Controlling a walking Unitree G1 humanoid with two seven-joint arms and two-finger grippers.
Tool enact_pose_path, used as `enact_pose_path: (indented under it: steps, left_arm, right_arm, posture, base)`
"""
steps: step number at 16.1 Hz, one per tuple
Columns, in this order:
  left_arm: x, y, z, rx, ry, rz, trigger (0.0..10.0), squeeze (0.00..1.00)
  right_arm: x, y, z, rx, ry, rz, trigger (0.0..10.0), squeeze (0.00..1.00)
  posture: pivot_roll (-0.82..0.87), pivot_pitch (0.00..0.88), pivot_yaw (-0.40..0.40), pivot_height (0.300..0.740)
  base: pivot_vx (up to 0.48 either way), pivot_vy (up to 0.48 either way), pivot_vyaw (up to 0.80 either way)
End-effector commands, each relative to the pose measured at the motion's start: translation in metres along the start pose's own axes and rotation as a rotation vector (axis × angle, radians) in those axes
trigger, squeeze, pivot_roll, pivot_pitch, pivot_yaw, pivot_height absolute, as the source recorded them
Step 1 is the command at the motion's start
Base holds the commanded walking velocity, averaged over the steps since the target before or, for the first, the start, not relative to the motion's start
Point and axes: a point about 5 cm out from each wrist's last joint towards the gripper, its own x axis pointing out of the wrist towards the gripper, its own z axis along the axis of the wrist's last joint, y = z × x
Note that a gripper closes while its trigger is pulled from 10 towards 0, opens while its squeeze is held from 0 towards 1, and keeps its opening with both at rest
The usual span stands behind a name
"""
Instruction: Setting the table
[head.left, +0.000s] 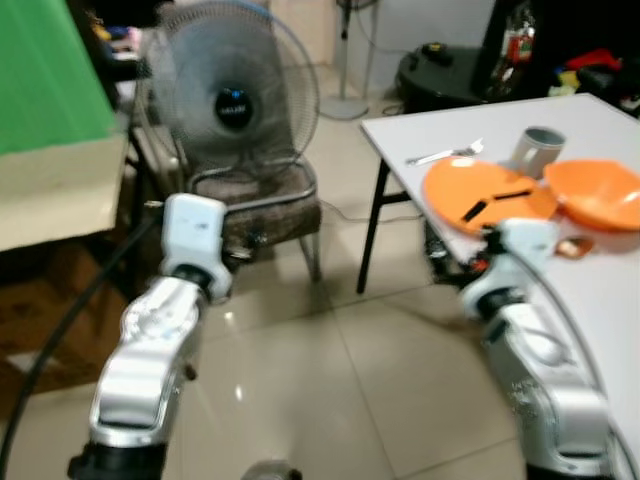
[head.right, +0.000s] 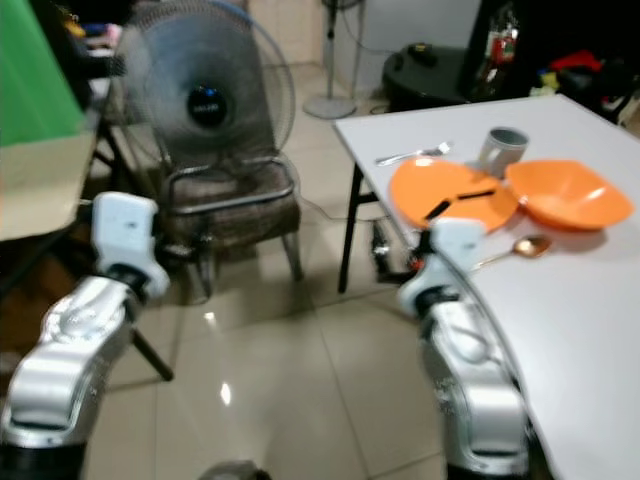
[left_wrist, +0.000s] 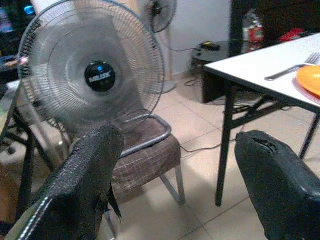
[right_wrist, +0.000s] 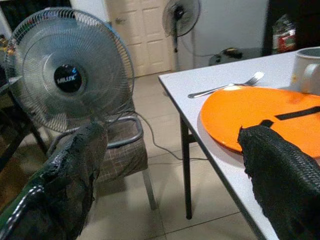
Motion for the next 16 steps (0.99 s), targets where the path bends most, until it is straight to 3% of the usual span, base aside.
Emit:
enact_pose_path:
  steps: [1,16]
  left_arm:
    - [-0.0011,0.0055,0.0017,0.019,0.001,0.011,10.0,0.00]
    - [-0.0045,0.0065,-0.0004,0.007,0.009,0.024,10.0,0.00]
  right_arm:
    - [0.0016,0.0083,0.0027,0.019,-0.001,0.043,10.0,1.00]
    - [0.0030,0.0117,0.0011,-0.016,0.012,0.084,10.0,1.00]
  posture:
    - [0.09,0.000,0.006,0.740]
    - [0.11,0.000,-0.022,0.740]
  base:
    - [0.000,0.368,0.00]
    - [0.000,0.364,0.00]
